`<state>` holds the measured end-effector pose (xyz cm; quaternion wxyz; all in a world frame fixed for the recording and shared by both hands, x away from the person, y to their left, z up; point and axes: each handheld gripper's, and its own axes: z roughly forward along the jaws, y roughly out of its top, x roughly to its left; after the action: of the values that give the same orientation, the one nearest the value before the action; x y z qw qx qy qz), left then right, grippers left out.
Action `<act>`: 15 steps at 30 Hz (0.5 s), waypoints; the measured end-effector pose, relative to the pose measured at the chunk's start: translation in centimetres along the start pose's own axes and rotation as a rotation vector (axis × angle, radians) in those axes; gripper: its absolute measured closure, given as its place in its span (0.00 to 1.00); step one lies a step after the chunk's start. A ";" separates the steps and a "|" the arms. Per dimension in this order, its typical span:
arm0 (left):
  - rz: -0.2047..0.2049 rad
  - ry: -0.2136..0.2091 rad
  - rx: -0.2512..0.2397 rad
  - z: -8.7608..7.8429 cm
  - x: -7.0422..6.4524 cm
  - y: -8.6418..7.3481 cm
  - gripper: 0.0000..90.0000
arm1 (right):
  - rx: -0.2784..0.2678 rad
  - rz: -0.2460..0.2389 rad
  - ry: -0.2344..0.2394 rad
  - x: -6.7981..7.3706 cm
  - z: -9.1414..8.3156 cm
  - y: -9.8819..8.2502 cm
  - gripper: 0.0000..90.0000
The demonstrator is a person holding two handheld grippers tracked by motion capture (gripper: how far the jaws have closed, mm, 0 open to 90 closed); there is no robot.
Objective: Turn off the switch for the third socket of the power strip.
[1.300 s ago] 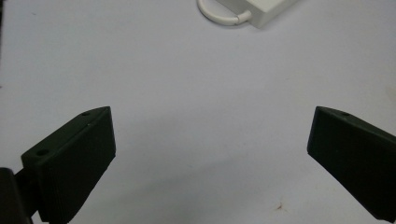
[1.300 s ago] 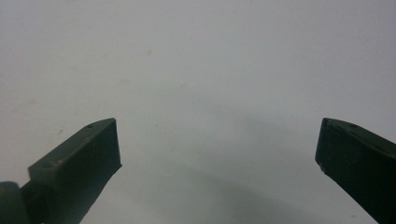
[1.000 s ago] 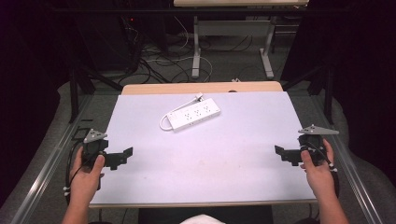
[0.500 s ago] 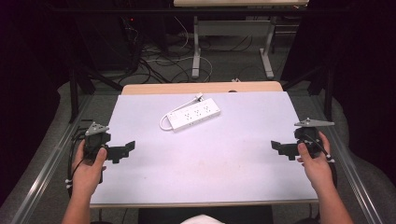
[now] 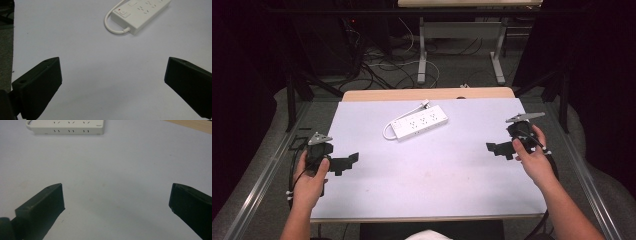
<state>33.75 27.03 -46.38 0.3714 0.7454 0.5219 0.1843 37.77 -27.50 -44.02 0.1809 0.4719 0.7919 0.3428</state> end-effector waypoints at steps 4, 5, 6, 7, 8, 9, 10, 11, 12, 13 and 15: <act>-0.008 0.002 0.014 0.3 0.0 -0.2 0.01 | 0.025 -0.026 0.005 0.6 0.7 0.9 0.00; -0.005 0.004 0.016 0.4 0.0 -0.3 0.01 | 0.036 -0.028 0.007 0.7 0.9 1.0 0.00; -0.006 0.001 0.015 0.5 0.0 -0.3 0.01 | 0.038 -0.041 0.004 0.8 1.1 1.3 0.00; -0.006 -0.003 0.020 0.5 0.0 -0.3 0.01 | 0.038 -0.041 0.004 0.8 1.1 1.3 0.00; -0.004 -0.004 0.023 0.5 0.0 -0.3 0.01 | 0.049 -0.056 0.009 0.9 1.6 1.6 0.00; -0.015 -0.006 0.018 0.6 -0.1 -0.4 0.01 | 0.049 -0.056 0.009 0.9 1.6 1.6 0.00; -0.009 -0.005 0.017 0.7 -0.1 -0.4 0.01 | 0.057 -0.059 0.006 0.9 1.8 1.8 0.00; -0.008 -0.006 0.016 0.7 -0.1 -0.4 0.01 | 0.062 -0.059 0.009 1.0 2.0 2.0 0.00; -0.008 -0.005 0.017 0.7 -0.1 -0.4 0.01 | 0.068 -0.056 0.011 1.0 2.2 2.1 0.00; -0.010 -0.007 0.016 0.7 -0.1 -0.5 0.00 | 0.080 -0.052 0.002 0.9 2.6 2.5 0.00; -0.025 -0.013 0.010 0.8 -0.2 -0.5 0.00 | 0.083 -0.051 0.003 0.8 2.8 2.9 0.00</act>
<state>33.87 26.67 -47.29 0.3734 0.7418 0.5297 0.1724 40.88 -24.79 -43.88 0.1685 0.4581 0.8175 0.3058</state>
